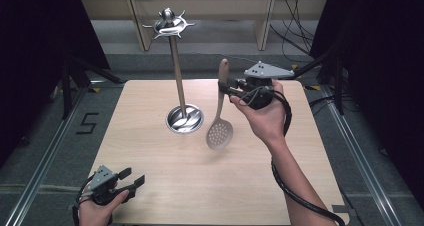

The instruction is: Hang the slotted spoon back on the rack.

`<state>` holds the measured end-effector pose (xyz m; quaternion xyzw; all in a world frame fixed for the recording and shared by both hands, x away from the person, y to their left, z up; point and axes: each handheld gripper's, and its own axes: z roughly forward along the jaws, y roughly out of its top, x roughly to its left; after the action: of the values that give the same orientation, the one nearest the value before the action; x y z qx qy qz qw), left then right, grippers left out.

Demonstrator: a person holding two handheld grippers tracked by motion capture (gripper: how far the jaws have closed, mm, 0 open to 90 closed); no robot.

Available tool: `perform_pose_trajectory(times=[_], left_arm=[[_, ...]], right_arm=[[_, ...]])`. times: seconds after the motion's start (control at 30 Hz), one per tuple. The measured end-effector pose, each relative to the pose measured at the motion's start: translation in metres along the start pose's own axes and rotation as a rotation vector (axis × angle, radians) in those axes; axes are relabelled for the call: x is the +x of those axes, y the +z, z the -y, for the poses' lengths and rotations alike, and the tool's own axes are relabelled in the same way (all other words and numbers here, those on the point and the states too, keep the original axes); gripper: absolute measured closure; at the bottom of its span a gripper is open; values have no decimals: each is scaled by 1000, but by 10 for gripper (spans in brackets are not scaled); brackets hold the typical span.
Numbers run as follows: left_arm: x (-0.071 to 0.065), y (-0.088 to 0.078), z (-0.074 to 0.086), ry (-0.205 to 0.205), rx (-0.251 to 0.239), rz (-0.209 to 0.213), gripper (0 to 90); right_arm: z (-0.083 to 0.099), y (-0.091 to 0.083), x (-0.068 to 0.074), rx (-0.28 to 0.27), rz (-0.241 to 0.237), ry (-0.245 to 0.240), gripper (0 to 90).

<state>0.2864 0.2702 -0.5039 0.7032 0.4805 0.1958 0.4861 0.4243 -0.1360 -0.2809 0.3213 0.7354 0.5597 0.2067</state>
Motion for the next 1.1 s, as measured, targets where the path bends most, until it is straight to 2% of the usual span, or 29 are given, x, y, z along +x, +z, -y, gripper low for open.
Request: perform_pose_trajectory(times=[0.03,0.07,0.13,0.17,0.23,0.27,0.4,0.43,0.67,0.9,1.0,1.1], left_arm=[[0,0,0,-3,-3,1,356],[0,0,0,-4,-4,1,356],[0,0,0,-5,-5,1,356],[0,0,0,-5,-5,1,356],[0,0,0,0,-1,4,356],[0,0,0,0,-2,4,356],[0,0,0,1,-6,9,356],[0,0,0,1,-6,8,356],[0,-2,-1,4,4,-6,356],[0,-2,-1,4,4,-6,356],[0,-2,-1,4,4,-6,356],[0,-2,-1,4,4,-6,356]], right_arm=[[0,0,0,1,-6,-1,698],[-1,2,0,-13,-3,-23,698],[-1,3,2,-6,1,-3,698],[-1,4,1,-16,0,-15,698],[-2,5,1,-15,5,-18,698],[-2,6,2,-17,3,-3,698],[-3,9,2,-21,-1,-19,698],[-3,9,3,-20,3,-7,698],[-5,13,2,-30,2,-27,698],[-6,15,2,-29,8,-22,698],[-6,17,3,-21,11,-3,698],[-7,19,2,-34,12,-26,698]])
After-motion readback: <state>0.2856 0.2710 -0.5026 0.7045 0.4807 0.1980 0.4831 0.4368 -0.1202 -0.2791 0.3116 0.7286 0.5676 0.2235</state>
